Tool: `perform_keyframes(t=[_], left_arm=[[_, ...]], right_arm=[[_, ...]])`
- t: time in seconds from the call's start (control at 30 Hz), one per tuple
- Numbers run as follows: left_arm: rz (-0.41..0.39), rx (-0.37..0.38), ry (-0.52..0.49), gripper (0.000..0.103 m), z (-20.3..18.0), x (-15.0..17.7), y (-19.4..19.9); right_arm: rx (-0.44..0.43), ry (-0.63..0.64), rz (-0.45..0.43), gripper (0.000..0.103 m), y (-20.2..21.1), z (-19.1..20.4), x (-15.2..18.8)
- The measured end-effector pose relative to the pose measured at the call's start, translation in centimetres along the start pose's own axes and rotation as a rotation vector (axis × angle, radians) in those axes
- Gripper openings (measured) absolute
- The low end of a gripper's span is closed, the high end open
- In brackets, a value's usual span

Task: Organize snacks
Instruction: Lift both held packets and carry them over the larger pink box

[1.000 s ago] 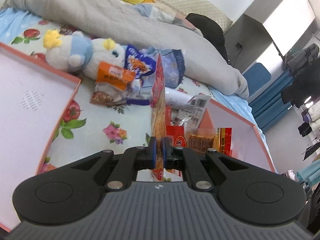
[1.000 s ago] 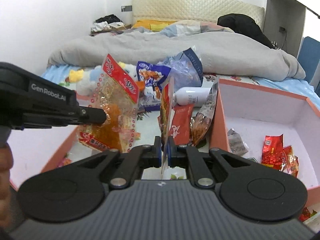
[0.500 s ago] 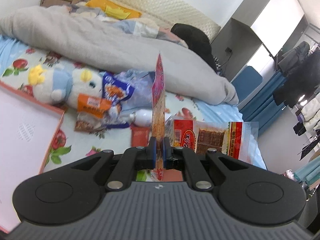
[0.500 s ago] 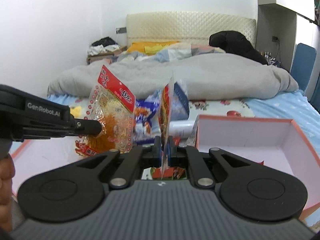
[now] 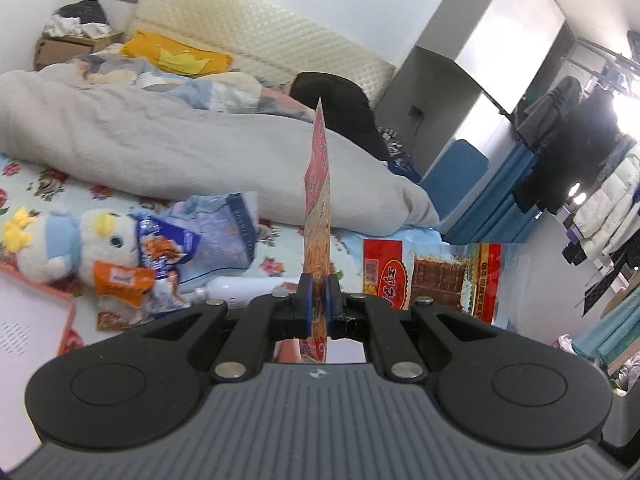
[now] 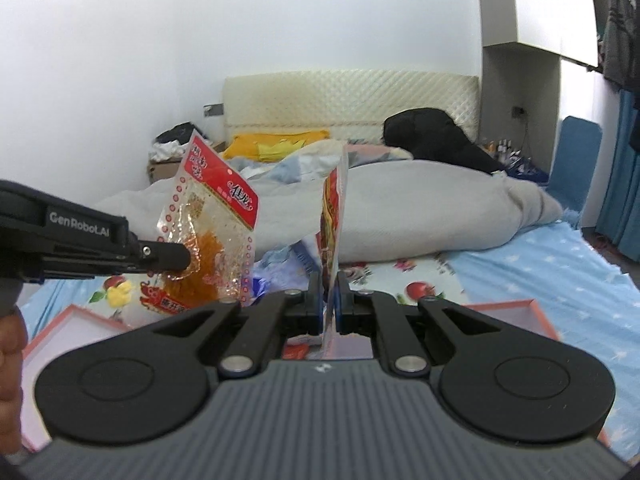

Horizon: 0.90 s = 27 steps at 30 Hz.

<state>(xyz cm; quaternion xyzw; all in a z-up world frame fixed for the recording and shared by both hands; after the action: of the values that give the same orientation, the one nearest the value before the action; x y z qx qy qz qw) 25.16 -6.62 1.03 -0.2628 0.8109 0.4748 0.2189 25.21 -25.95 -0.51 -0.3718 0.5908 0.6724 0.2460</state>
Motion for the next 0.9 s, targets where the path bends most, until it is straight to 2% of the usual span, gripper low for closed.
perform_keyframes(t=[0.23, 0.4, 0.53, 0.73, 0.9], left_arm=[[0.048, 0.022, -0.038, 0.007, -3.2, -0.7, -3.4], [0.112, 0.028, -0.061, 0.007, -4.8, -0.7, -7.2], [0.166, 0.016, -0.087, 0.007, -5.6, -0.4, -10.6], [0.312, -0.018, -0.168, 0.007, -7.2, 1.5, -16.1], [0.408, -0.043, -0.195, 0.007, -7.8, 3.1, -19.7]], right_arm=[[0.044, -0.024, 0.009, 0.008, -0.3, -3.3, -0.2], [0.072, -0.062, 0.057, 0.008, -1.6, -6.1, 0.5], [0.079, -0.100, 0.128, 0.008, -3.1, -8.1, 1.6], [0.073, -0.150, 0.278, 0.008, -6.6, -10.9, 4.5], [0.076, -0.200, 0.359, 0.009, -8.5, -12.1, 7.1]])
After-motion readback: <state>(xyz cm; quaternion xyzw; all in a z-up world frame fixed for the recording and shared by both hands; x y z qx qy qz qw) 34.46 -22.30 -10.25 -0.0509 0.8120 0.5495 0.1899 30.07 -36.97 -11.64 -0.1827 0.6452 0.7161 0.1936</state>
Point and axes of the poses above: each gripper's, at about its wrist camera, not at the fingertips, and y roughly against the way its jaws point, z to its left, x to its underside, the point moved 3 cm from there along -y, roughly the way its jaws point, and after that the axes turned 14 degrees about z, right-handed, at the moved point
